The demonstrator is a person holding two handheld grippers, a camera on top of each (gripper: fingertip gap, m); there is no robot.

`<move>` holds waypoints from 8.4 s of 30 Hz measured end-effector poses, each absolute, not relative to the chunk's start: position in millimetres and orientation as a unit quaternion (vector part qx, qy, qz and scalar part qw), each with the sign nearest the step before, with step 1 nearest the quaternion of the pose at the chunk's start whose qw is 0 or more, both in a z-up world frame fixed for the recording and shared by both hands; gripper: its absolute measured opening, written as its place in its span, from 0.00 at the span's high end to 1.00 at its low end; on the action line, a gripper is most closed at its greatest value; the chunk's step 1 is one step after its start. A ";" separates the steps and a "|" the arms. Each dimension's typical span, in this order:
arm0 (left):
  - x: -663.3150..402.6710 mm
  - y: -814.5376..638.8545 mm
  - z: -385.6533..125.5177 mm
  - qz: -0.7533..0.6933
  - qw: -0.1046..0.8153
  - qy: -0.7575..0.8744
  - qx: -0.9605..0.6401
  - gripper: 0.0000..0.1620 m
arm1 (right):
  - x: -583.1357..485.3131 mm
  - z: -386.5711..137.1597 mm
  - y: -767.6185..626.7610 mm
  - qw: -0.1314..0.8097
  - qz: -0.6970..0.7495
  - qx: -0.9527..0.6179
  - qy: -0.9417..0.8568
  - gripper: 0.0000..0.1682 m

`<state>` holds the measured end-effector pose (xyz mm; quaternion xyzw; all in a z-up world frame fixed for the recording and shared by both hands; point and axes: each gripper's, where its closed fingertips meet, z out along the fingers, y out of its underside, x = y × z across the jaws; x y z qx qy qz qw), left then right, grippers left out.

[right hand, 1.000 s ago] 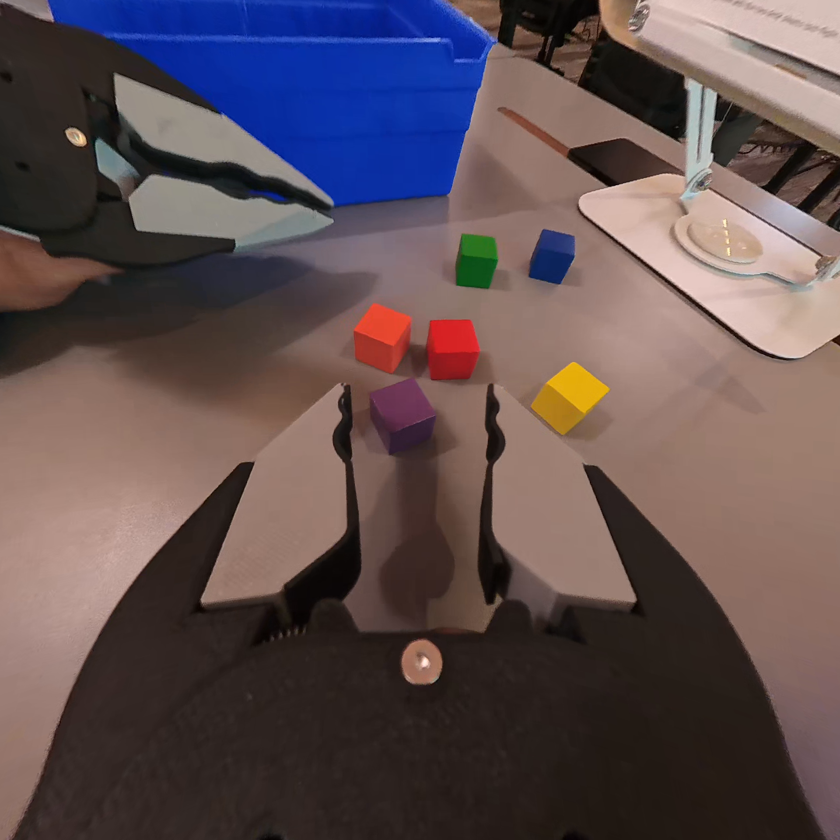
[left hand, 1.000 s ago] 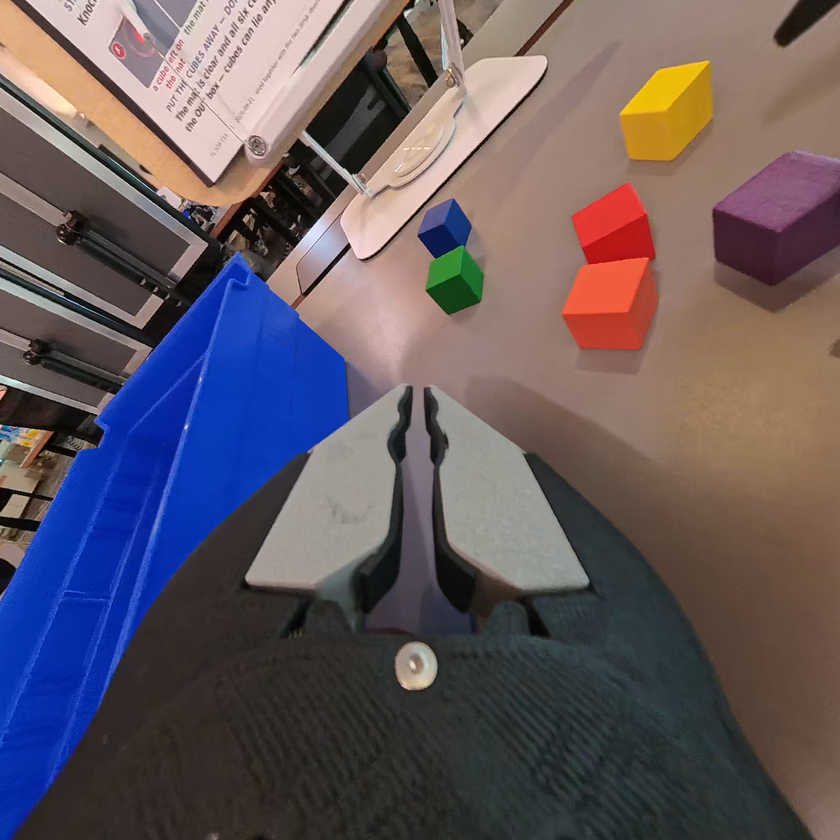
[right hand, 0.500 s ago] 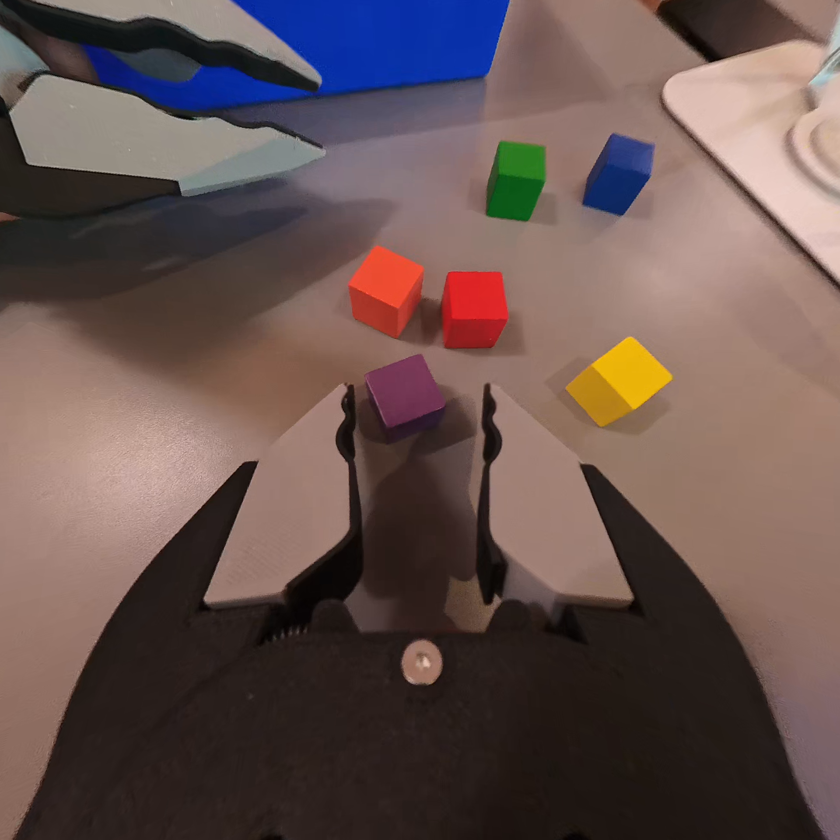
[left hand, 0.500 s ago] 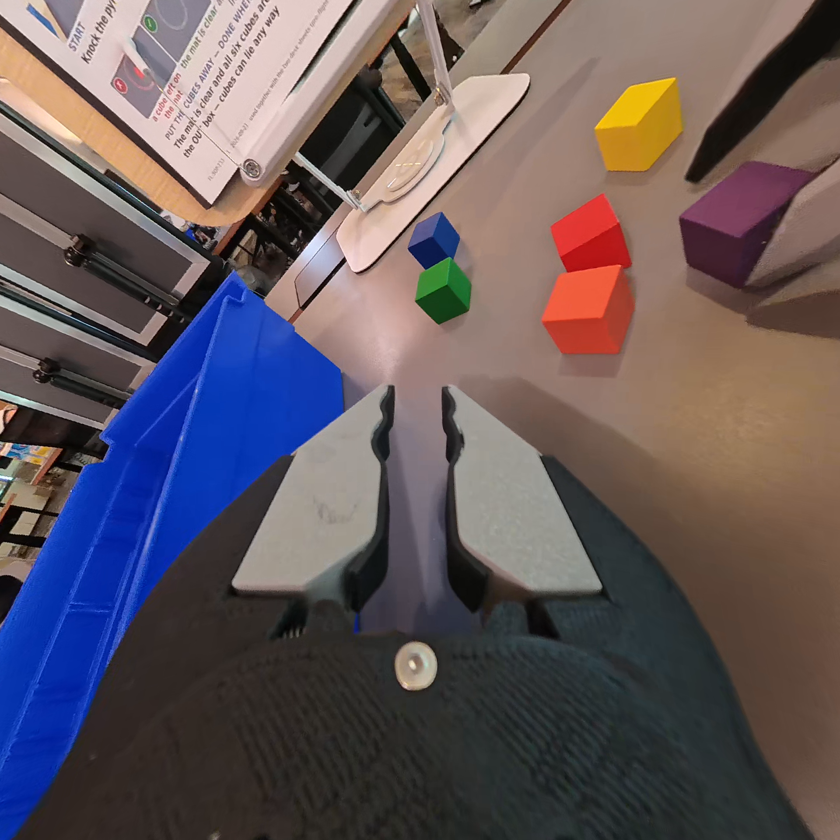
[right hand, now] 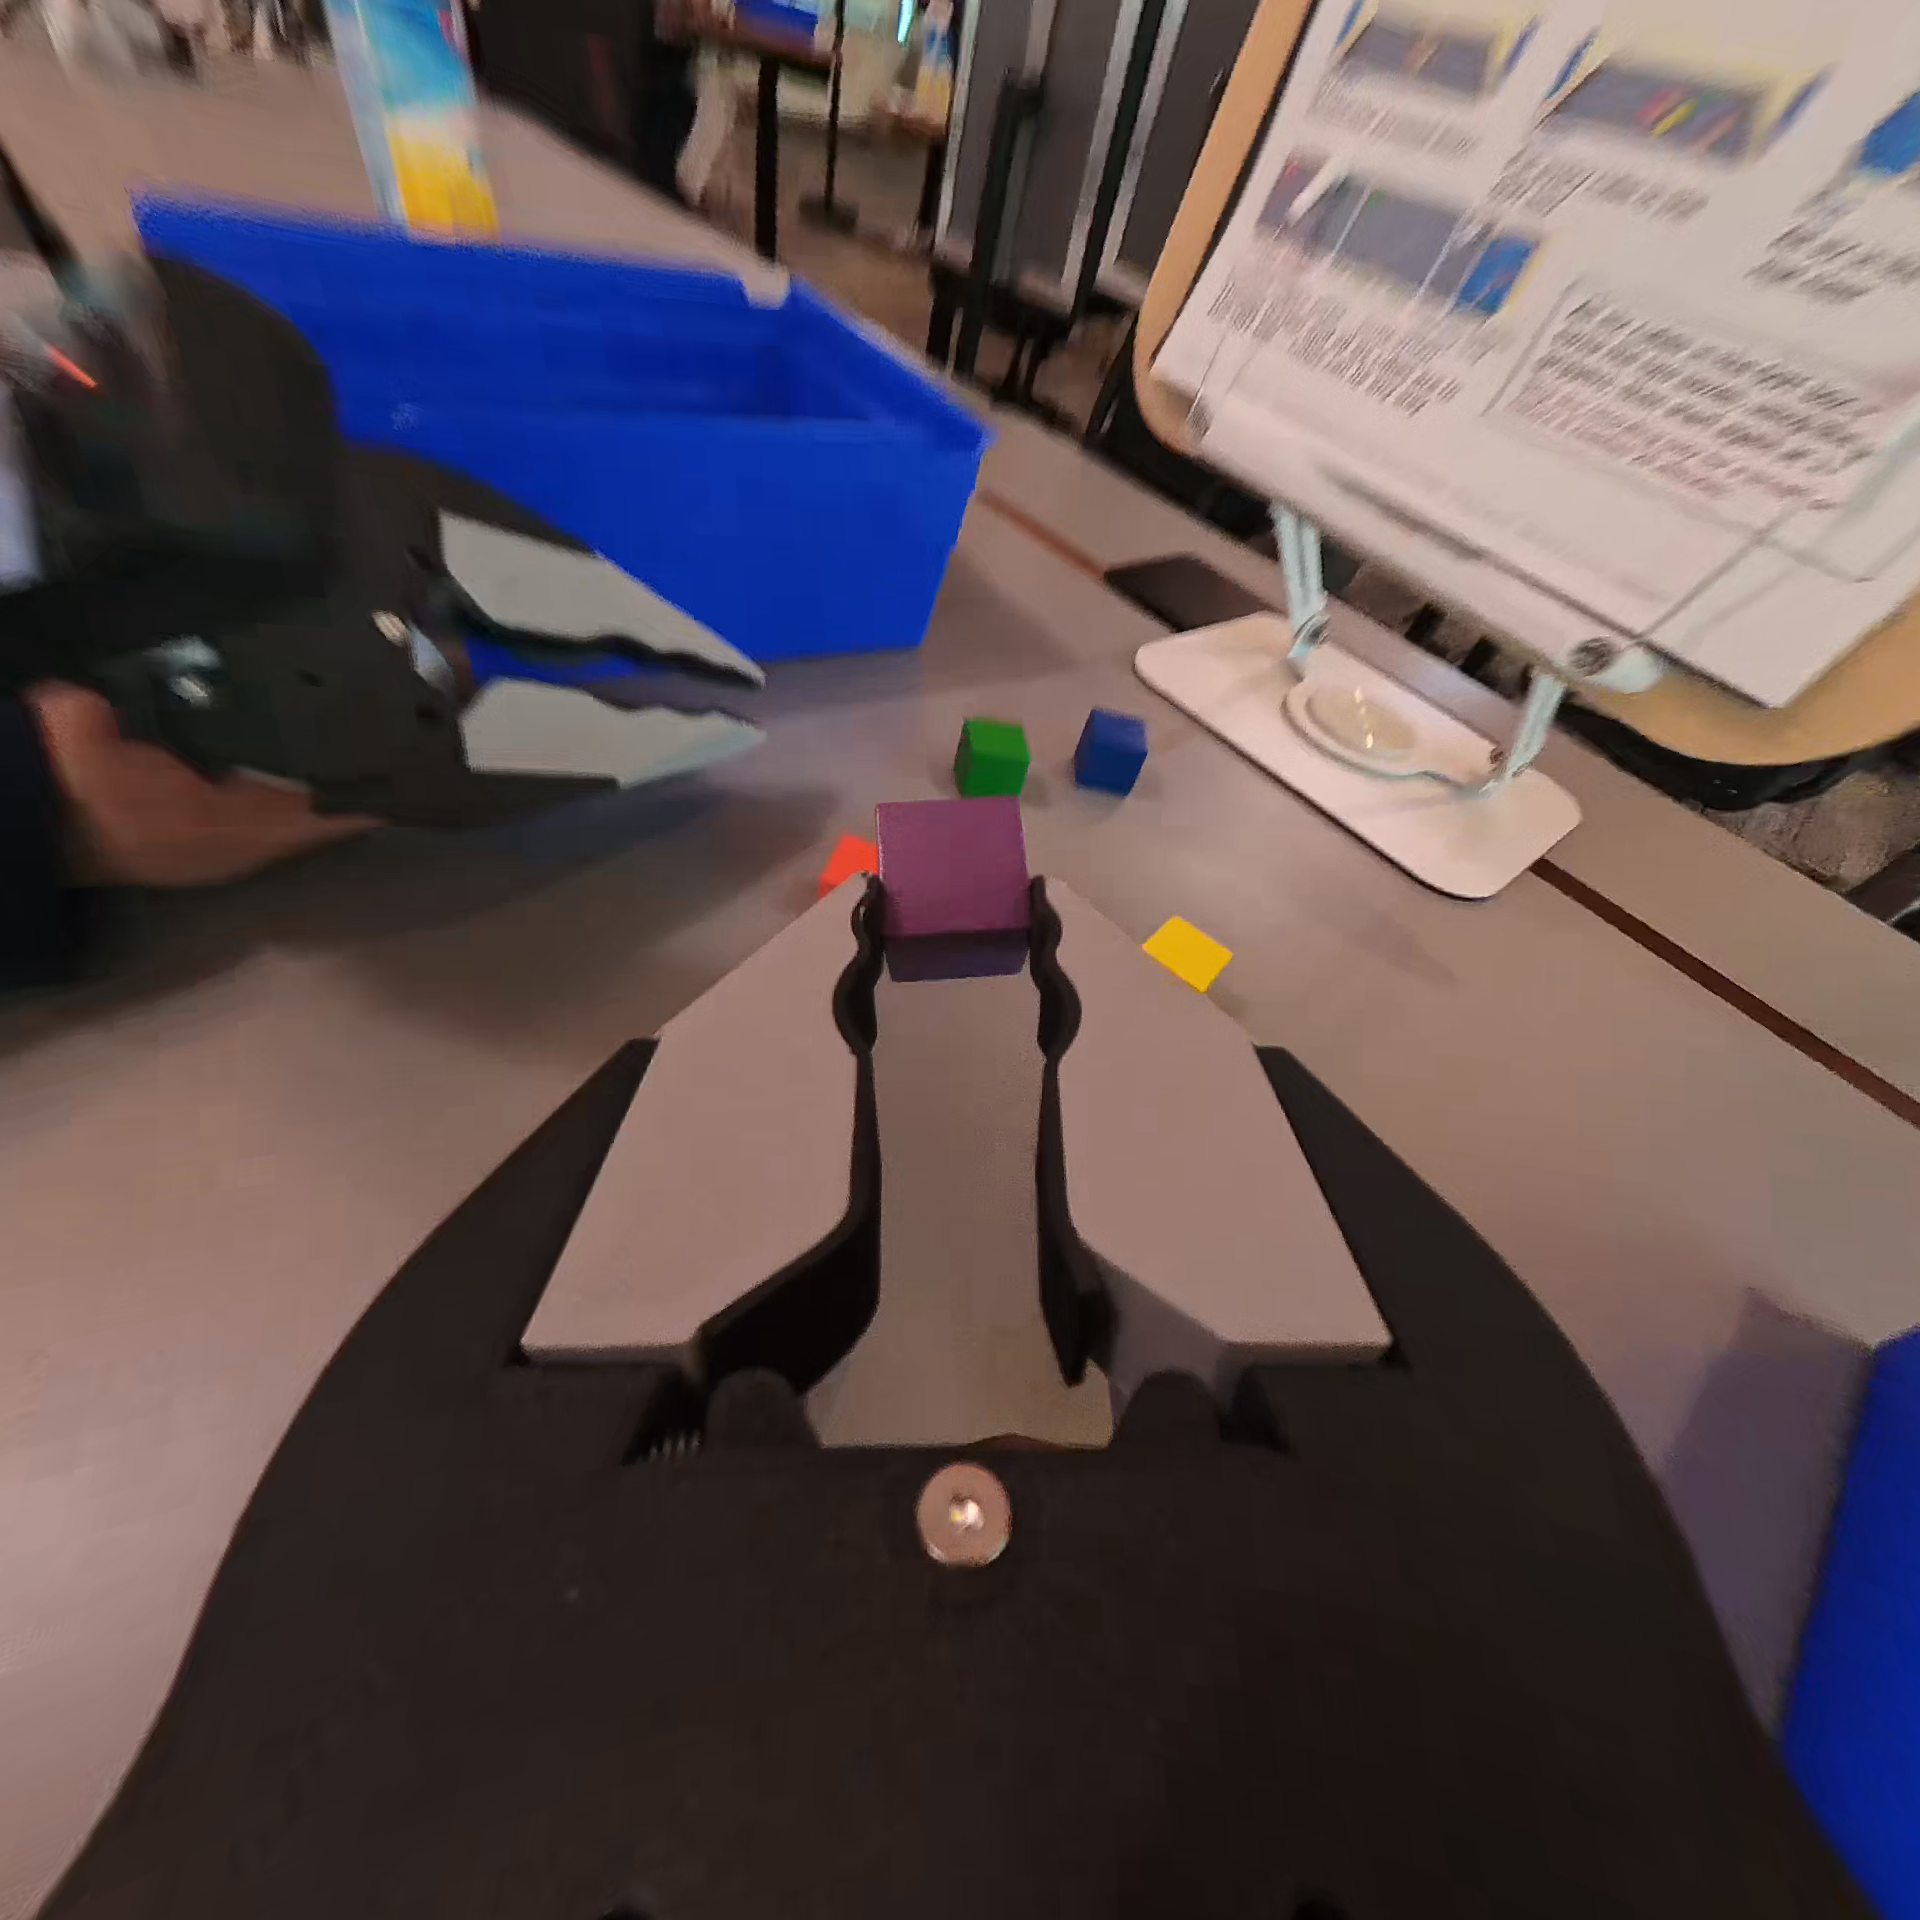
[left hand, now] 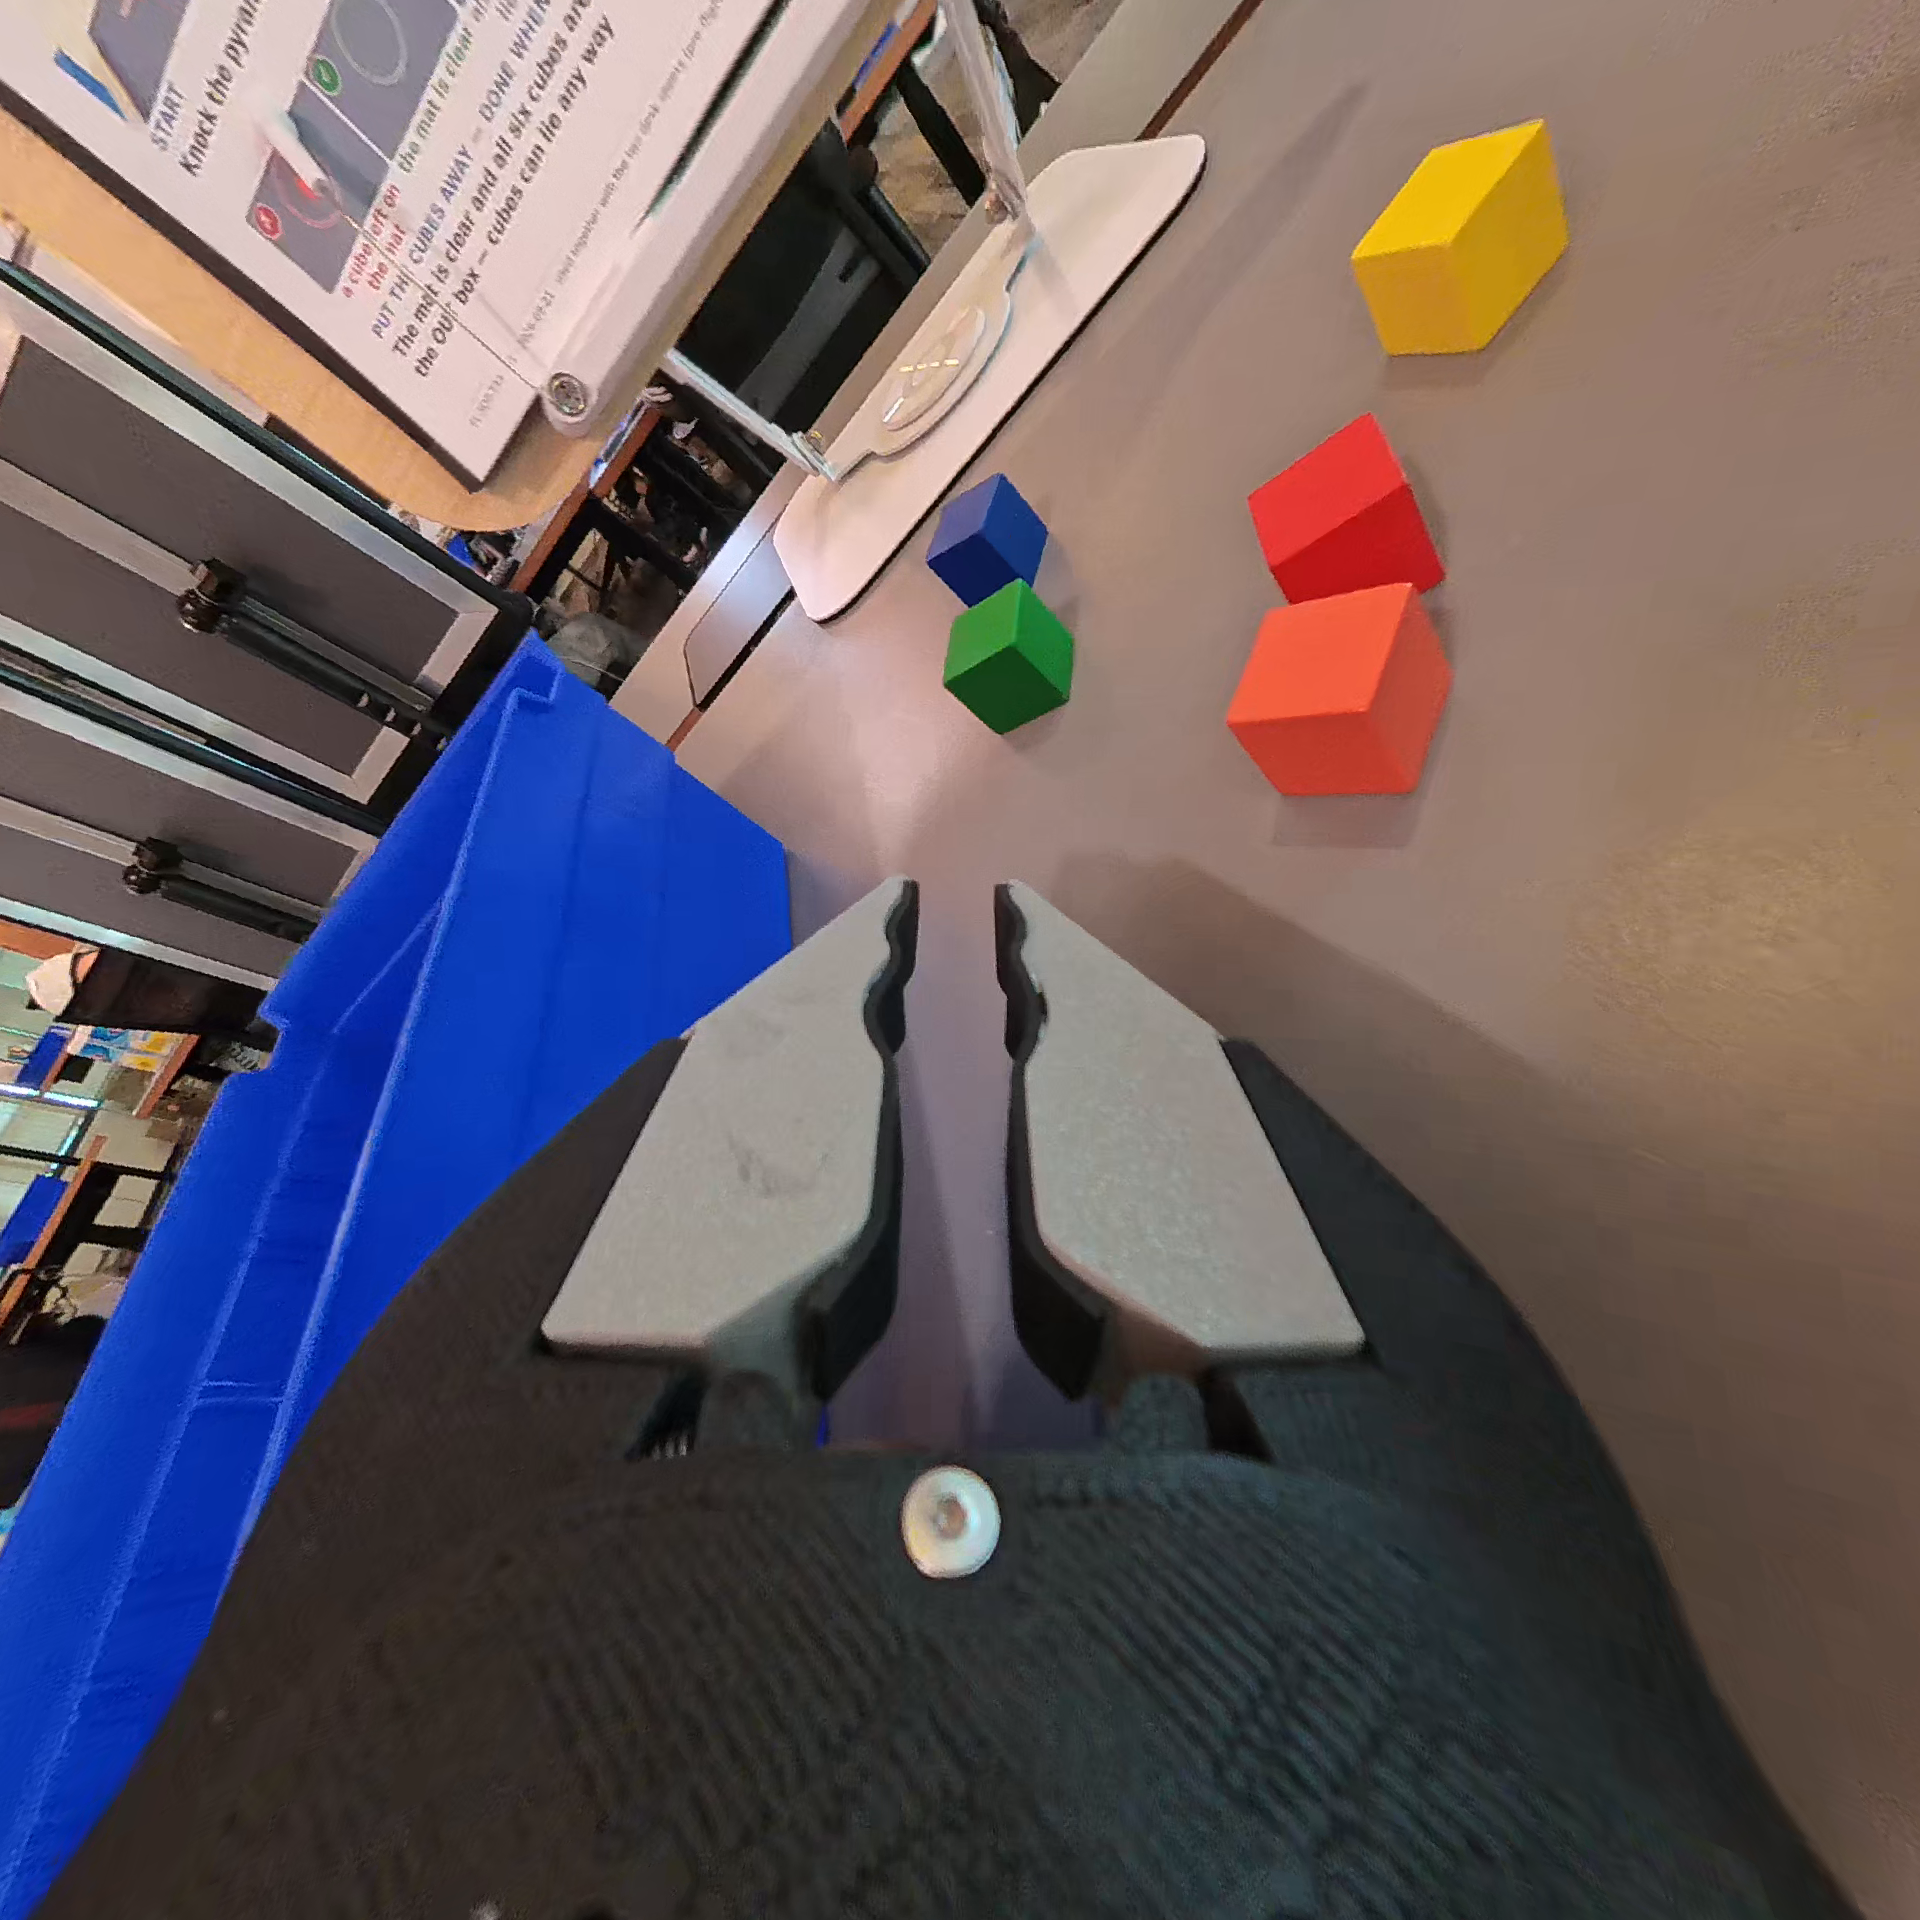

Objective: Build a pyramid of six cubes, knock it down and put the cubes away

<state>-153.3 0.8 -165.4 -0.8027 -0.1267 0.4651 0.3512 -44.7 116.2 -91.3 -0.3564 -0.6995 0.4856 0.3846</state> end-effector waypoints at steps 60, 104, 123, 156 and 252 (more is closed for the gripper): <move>-145.2 7.7 -166.5 0.460 0.358 -0.100 -0.806 0.93 | -61.2 -10.1 224.9 0.379 0.390 -0.512 -0.665 0.85; -145.7 11.4 -169.1 0.469 0.346 -0.086 -0.808 0.93 | -150.3 -199.7 96.1 0.169 0.304 -0.467 -0.813 0.73; -142.2 14.6 -173.6 0.477 0.331 -0.064 -0.812 0.92 | -38.3 -10.0 228.1 0.395 0.371 -0.470 -0.697 0.85; -141.7 7.1 -141.8 0.438 0.444 -0.130 -0.771 0.92 | -119.5 -160.6 86.4 0.200 0.380 -0.488 -0.760 0.56; -124.4 8.2 -114.6 0.320 0.587 -0.153 -0.728 0.88 | -8.9 -108.9 405.3 0.363 0.219 -0.659 -0.622 0.69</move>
